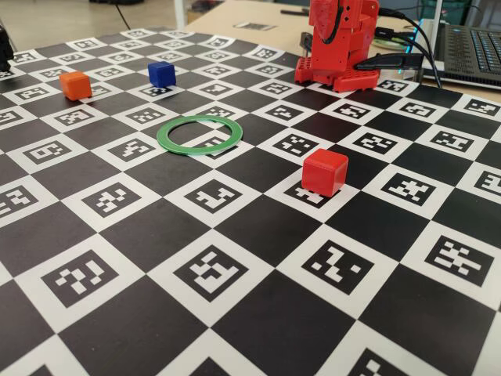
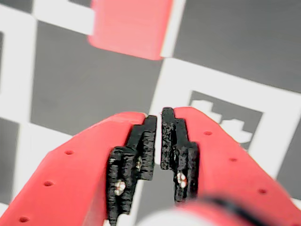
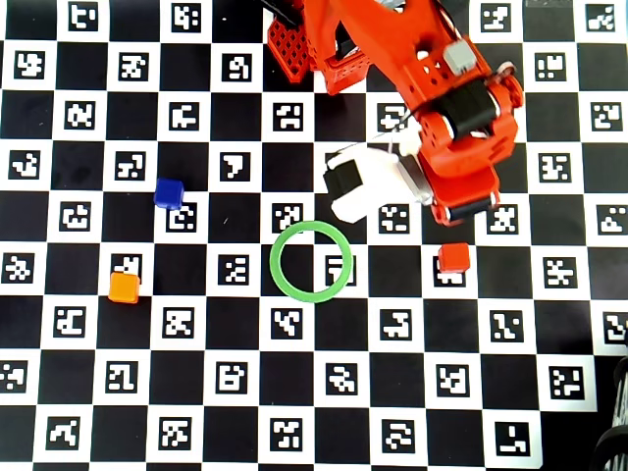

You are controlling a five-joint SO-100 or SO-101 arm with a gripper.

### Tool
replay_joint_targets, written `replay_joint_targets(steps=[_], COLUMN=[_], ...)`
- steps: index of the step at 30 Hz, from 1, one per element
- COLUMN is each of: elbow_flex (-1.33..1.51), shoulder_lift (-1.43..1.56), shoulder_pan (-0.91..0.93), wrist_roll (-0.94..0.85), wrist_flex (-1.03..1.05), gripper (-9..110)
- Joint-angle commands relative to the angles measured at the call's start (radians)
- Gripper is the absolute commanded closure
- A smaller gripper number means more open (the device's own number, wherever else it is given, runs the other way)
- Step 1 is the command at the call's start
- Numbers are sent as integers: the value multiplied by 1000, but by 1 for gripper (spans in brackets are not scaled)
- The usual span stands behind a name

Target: Grab the red cube then put it in the green circle then put the blue cube on top and finally the orange cube on top

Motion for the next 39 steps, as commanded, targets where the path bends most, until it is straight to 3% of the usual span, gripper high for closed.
replay_joint_targets(steps=[1,12,16,39], elbow_flex=[-137,-95,-64,176], shoulder_lift=[-38,-118,-132,-247], shoulder_pan=[-6,-67,-118,-92], wrist_roll=[95,285,267,232], wrist_flex=[3,-66,-92,-342], gripper=[93,64,54,54])
